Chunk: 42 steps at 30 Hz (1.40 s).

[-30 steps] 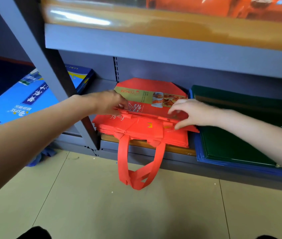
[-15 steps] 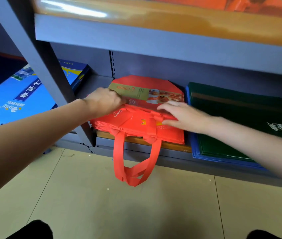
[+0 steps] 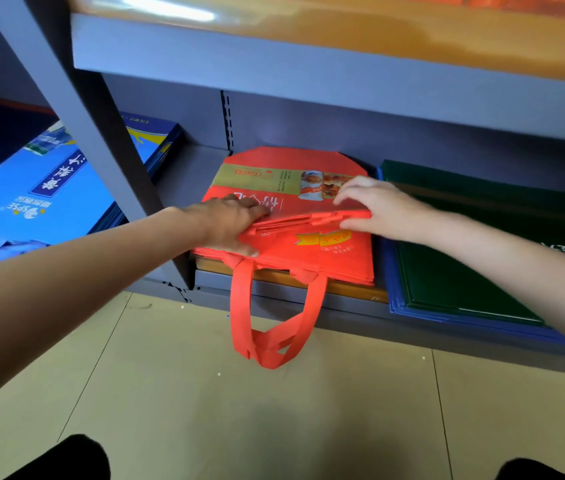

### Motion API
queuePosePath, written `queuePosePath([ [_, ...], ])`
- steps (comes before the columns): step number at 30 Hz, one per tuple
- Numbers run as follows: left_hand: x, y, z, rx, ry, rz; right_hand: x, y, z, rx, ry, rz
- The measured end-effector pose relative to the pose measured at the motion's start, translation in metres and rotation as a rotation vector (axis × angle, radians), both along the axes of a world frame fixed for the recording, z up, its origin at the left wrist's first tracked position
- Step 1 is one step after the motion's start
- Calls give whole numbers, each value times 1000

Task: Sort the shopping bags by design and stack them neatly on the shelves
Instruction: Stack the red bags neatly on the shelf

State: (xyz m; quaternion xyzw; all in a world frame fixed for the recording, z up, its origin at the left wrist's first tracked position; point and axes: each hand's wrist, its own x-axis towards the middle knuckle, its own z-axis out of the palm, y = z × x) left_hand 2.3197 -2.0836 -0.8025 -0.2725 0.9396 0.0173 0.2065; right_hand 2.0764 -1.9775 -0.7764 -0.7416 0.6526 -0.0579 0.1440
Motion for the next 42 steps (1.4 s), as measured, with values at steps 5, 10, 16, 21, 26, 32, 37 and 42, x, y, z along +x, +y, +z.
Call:
queuePosePath([
  [5,10,-3,17,-225,195,-51,6,6,9,-255,207,229],
  [10,12,8,14,-367,6,-278,18,15,-12,-112,406,403],
  [16,8,-14,0,21,-50,-27,22,11,-25,23,357,384],
  [21,-1,-12,10,55,34,43,14,9,-6,-40,201,338],
  [26,-4,-6,28,-59,177,97,12,6,8,-189,206,271],
  [32,12,7,20,-310,113,-279,18,20,-17,-165,356,325],
  [37,5,0,1,-94,-82,-198,20,23,-32,-51,483,350],
  [42,-3,-1,9,8,78,-31,8,16,-1,-23,299,307],
])
